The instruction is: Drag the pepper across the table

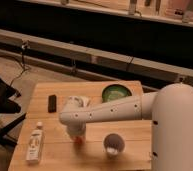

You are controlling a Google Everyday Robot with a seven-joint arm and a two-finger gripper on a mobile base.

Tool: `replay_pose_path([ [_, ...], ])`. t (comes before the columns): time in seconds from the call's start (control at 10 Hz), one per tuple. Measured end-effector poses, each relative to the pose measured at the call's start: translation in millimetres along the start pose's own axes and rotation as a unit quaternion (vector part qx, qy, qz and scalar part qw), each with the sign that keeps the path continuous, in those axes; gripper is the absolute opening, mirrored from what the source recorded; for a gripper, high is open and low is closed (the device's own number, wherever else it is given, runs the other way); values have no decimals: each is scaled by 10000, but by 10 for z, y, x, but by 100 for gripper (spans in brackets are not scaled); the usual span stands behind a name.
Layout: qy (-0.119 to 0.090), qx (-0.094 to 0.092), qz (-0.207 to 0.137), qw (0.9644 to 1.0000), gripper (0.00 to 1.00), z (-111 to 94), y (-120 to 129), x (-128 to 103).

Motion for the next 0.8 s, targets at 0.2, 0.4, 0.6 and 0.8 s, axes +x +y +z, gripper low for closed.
replay_pose_path([
  [0.2, -1, 14, 17, 10000, 0, -8, 40, 41],
  [0.4, -1, 23, 26, 10000, 0, -15, 64, 69],
  [0.6, -4, 31, 38, 10000, 0, -21, 91, 98],
  [0.8, 2, 39, 53, 10000, 0, -29, 125, 137],
])
